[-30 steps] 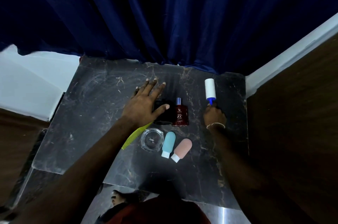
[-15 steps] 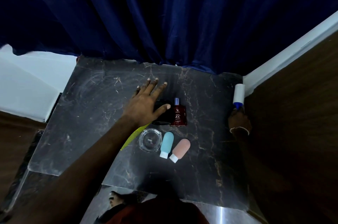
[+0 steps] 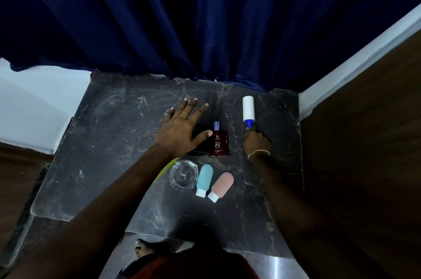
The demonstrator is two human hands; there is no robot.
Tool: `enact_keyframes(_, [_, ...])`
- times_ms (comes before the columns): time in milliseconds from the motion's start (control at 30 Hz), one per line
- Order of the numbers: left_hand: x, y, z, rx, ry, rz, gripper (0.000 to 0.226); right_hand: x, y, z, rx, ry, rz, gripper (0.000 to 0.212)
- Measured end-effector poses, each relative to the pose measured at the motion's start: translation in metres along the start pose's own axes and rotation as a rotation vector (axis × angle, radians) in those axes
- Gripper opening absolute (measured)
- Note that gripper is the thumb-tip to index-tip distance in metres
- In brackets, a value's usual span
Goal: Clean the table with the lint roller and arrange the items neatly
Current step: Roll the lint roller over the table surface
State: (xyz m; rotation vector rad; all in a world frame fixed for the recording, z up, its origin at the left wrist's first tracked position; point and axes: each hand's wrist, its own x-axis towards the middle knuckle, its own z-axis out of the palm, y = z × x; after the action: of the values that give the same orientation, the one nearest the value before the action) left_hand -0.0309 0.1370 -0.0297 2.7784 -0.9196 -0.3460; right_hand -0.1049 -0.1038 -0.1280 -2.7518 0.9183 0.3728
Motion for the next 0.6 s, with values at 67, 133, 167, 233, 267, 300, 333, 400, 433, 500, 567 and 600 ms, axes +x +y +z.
enact_keyframes(67, [0.001, 0.002, 0.001, -0.013, -0.006, 0.006, 0.083, -0.002, -0.008, 0.001, -0.01, -0.004, -0.018, 0.04])
enact_keyframes(133, [0.003, 0.003, 0.002, -0.015, -0.011, 0.011, 0.084, -0.003, -0.014, 0.002, -0.025, -0.007, -0.04, 0.041])
enact_keyframes(167, [0.003, 0.004, 0.002, -0.011, -0.013, 0.013, 0.084, -0.004, -0.016, 0.003, -0.032, -0.009, -0.048, 0.041])
enact_keyframes(233, [0.003, 0.004, 0.004, -0.005, -0.021, 0.016, 0.084, -0.005, -0.016, 0.004, -0.027, 0.002, -0.027, 0.042])
enact_keyframes(267, [0.003, 0.004, 0.004, -0.004, -0.023, 0.018, 0.084, -0.005, -0.014, 0.005, -0.012, 0.009, -0.001, 0.043])
enact_keyframes(300, [0.002, 0.003, 0.005, -0.003, -0.024, 0.018, 0.083, -0.004, -0.011, 0.005, 0.002, 0.015, 0.025, 0.042])
enact_keyframes(333, [0.002, 0.003, 0.005, -0.002, -0.023, 0.017, 0.083, -0.002, -0.007, 0.004, 0.013, 0.021, 0.045, 0.042])
enact_keyframes(400, [0.002, 0.001, 0.004, -0.005, -0.019, 0.01, 0.083, 0.004, 0.003, 0.002, 0.031, 0.038, 0.085, 0.041])
enact_keyframes(433, [0.001, 0.0, 0.004, -0.01, -0.016, 0.007, 0.083, 0.007, 0.008, 0.0, 0.045, 0.049, 0.111, 0.04])
enact_keyframes(500, [0.0, -0.001, 0.004, -0.019, -0.01, 0.002, 0.082, 0.012, 0.023, -0.001, 0.09, 0.07, 0.176, 0.042])
enact_keyframes(567, [-0.001, -0.003, 0.003, -0.023, -0.002, -0.002, 0.081, 0.015, 0.042, -0.001, 0.131, 0.098, 0.239, 0.044])
enact_keyframes(600, [-0.001, -0.003, 0.002, -0.026, -0.001, -0.005, 0.081, 0.016, 0.052, -0.002, 0.139, 0.116, 0.264, 0.045])
